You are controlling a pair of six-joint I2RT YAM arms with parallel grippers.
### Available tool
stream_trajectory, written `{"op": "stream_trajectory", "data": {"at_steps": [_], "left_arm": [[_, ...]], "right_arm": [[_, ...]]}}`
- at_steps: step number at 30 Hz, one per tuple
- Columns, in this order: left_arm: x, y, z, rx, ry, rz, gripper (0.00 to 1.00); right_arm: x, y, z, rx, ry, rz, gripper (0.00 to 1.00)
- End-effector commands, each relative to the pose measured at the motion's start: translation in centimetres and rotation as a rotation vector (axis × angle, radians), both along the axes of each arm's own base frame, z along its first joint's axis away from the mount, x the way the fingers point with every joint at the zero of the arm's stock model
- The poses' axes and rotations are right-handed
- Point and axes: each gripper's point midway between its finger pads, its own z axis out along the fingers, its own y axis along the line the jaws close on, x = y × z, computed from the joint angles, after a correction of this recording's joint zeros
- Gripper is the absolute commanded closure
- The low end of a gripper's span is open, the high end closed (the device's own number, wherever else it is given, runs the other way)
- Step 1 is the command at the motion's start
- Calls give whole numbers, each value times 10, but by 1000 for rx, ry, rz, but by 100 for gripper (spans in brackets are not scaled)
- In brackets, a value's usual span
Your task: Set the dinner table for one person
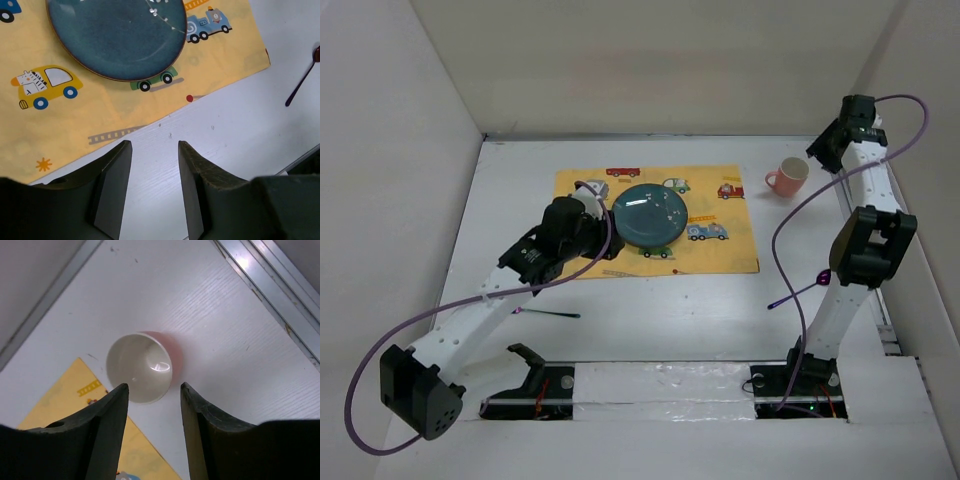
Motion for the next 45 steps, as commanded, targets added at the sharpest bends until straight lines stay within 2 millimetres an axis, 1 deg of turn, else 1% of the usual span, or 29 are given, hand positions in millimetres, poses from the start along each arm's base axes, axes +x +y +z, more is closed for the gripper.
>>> {"op": "stream_trajectory", "data": {"at_steps": [1,2,4,5,7,8,10,11,12,13,14,17,18,19,20,22,23,25,26,28,29,30,32,33,34,36,39,40,45], "left_arm": [[8,-1,9,-48,-45,33,61],[9,-3,8,-51,-42,27,61],[10,-5,5,-44,-26,24,61],[13,-6,2,-38,-19,26,61],[16,-7,0,-35,-15,33,61],[18,-8,-1,-30,-13,37,61],[22,-11,1,-32,-10,38,61],[23,-12,1,-33,-9,36,61],[25,-13,1,-29,-8,37,61],[26,-13,1,-26,-7,37,61],[27,-13,-1,-18,-5,35,61],[30,-14,0,-13,-7,36,62],[30,-13,-3,-5,-2,37,62],[30,-13,-3,-5,-1,37,62],[31,-13,-4,-1,0,41,62],[31,-11,-5,7,1,44,62],[30,-13,-5,12,-6,41,62],[30,-11,-7,23,-4,45,62],[30,-10,-7,24,-5,48,62],[30,-11,-8,25,-2,45,62],[30,-11,-9,24,-1,46,62],[29,-11,-10,24,2,47,62],[29,-10,-11,26,3,50,62],[29,-10,-11,26,3,50,63],[30,-10,-10,26,1,51,63],[30,-10,-11,30,2,53,63],[32,-10,-12,29,1,57,62],[32,-10,-12,28,0,57,63],[34,-11,-14,36,4,57,63]], "right_arm": [[0,0,-19,-27,84,32,49],[3,-2,-29,-30,104,29,49],[10,3,-37,-25,108,46,49],[12,5,-54,-7,136,53,49],[12,7,-66,9,166,56,50],[13,12,-73,12,178,64,58],[10,11,-84,16,203,50,86],[9,10,-82,11,193,42,100],[11,14,-67,-3,153,44,100],[13,19,-62,-13,123,53,100],[15,18,-50,-27,84,49,100],[24,49,0,-60,-27,135,100],[21,58,5,-76,-8,170,100],[23,77,4,-77,8,217,100],[28,86,19,-82,-16,244,100],[27,109,5,-55,34,321,100],[28,126,2,-46,42,359,100],[30,141,1,-43,51,395,100],[33,152,-9,-41,71,414,100],[38,157,-8,-41,75,424,100],[41,165,-16,-39,90,440,100],[43,171,-10,-43,80,450,100],[47,176,-10,-48,81,460,100],[47,176,-19,-50,106,463,100],[51,175,-14,-57,94,460,100],[51,179,-27,-64,129,463,100],[55,177,-33,-71,135,458,100],[56,183,-40,-74,146,468,100],[59,183,-57,-69,174,463,100]]}}
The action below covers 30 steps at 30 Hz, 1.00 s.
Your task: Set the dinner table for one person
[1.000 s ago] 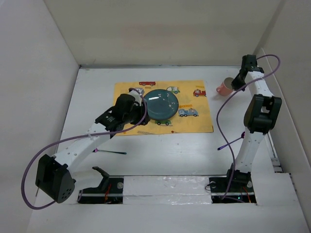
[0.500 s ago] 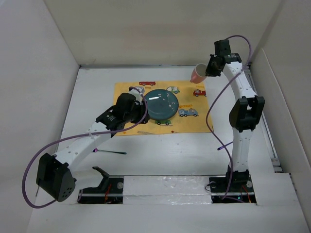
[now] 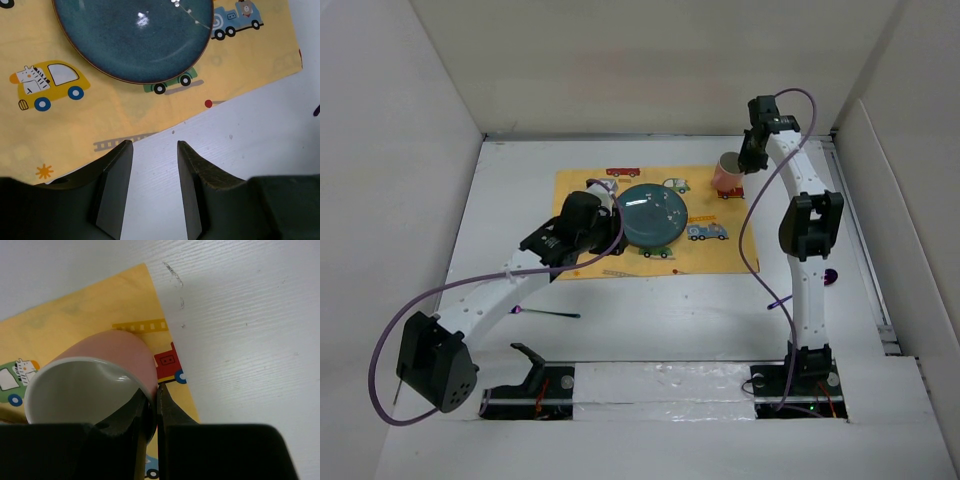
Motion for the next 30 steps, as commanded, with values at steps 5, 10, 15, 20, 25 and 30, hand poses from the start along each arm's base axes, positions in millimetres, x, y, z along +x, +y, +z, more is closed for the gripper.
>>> {"op": "stream_trajectory", "data": {"at_steps": [5,10,15,20,25,30], "left_arm": [[13,-5,19,-13,-63,6,63],[15,-5,19,-6,-62,6,62],[19,-7,26,-7,-80,3,63],[20,-9,30,-4,-85,-11,63],[12,-14,30,7,-87,-42,64],[-4,-18,28,12,-101,-57,64]], "right_arm": [[19,11,34,18,-117,-5,82],[27,19,71,96,-212,9,49],[32,23,131,206,-350,45,45],[10,8,208,258,-516,29,79],[-54,-18,174,250,-469,-124,100],[-184,-55,102,197,-280,-360,100]]}}
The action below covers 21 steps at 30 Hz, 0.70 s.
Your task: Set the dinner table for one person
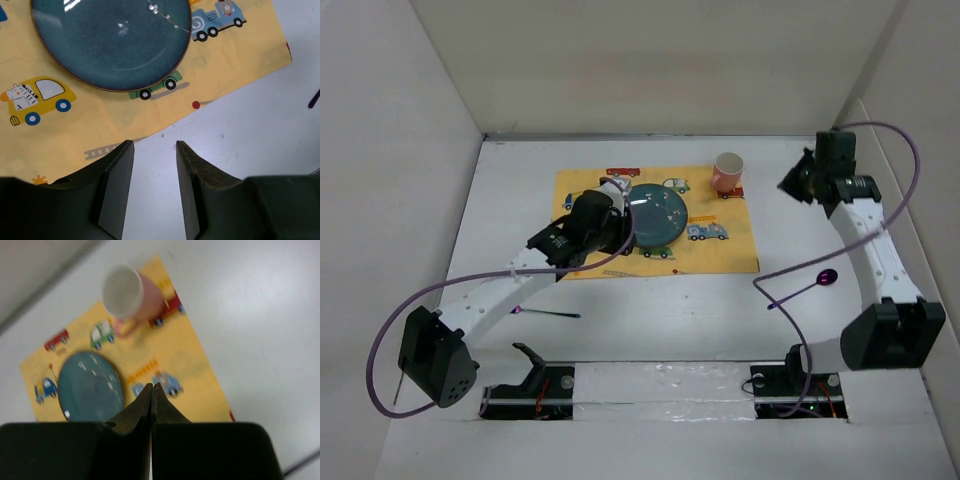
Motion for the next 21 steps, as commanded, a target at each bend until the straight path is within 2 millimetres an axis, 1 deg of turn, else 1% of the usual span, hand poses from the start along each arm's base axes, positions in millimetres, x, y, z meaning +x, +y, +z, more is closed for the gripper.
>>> {"op": "stream_trajectory", "data": {"at_steps": [1,2,3,4,5,6,7,8,9,10,11,13,14,15,17,19,21], "left_arm": [[-9,-1,23,-51,-71,-4,64],[-9,-1,23,-52,-72,-4,64],[-15,-2,17,-53,-63,-12,64],[-18,0,18,-63,-65,-11,64],[-26,-1,25,-88,-76,-21,64],[-36,1,24,-97,-70,-32,64],[-36,1,24,-97,-69,-33,64],[-42,5,24,-106,-71,-39,64],[-49,6,18,-103,-59,-47,64],[-51,8,16,-101,-56,-45,64],[-56,11,12,-102,-53,-46,64],[-62,12,10,-110,-51,-51,63],[-65,13,10,-117,-50,-55,63],[-66,14,10,-118,-49,-54,63],[-68,17,11,-128,-56,-48,63],[-69,18,12,-131,-61,-44,63],[-68,18,11,-129,-63,-40,63]], "right_arm": [[-98,-32,-118,70,295,-222,100],[-98,-32,-118,71,296,-223,100],[-117,-38,-120,107,300,-286,100],[-128,-52,-128,127,311,-341,94],[-141,-54,-142,135,343,-360,87],[-156,-65,-145,101,366,-424,66],[-157,-68,-145,102,366,-435,66],[-164,-74,-150,82,391,-460,59],[-173,-81,-156,59,425,-490,56],[-177,-86,-162,57,456,-506,48],[-187,-97,-173,51,493,-535,45],[-178,-104,-184,75,472,-508,44],[-182,-110,-199,99,523,-510,46],[-179,-105,-202,123,545,-482,47],[-177,-105,-212,123,594,-466,52],[-175,-111,-209,101,592,-474,56],[-176,-118,-207,82,589,-501,55]]}}
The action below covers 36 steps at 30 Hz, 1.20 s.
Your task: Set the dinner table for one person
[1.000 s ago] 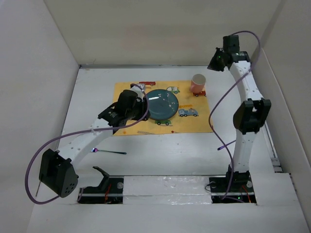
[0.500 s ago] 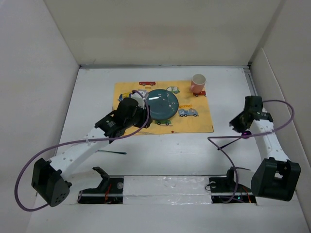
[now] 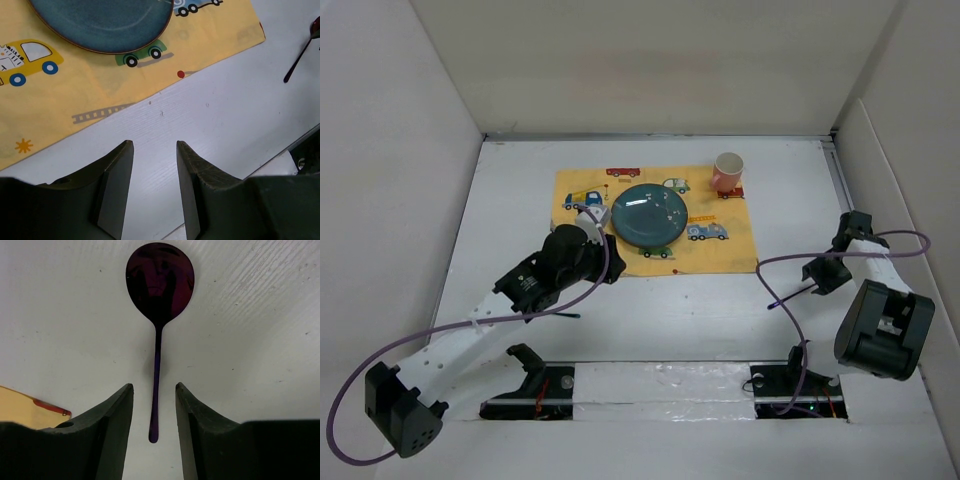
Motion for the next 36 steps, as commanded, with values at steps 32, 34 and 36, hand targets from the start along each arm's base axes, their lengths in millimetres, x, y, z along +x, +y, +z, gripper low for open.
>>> {"op": "stream_trajectory", "data": {"at_steps": [32,34,36], "left_arm": [[2,-6,-3,16,-17,-11,63],[4,-8,-3,11,-13,-7,63],[5,-9,-2,6,-10,-2,63]], "right_arm": [[71,1,81,-186,-205,269,100],[82,18,102,-191,-256,349,100],[91,48,116,-171,-290,472,100]]}}
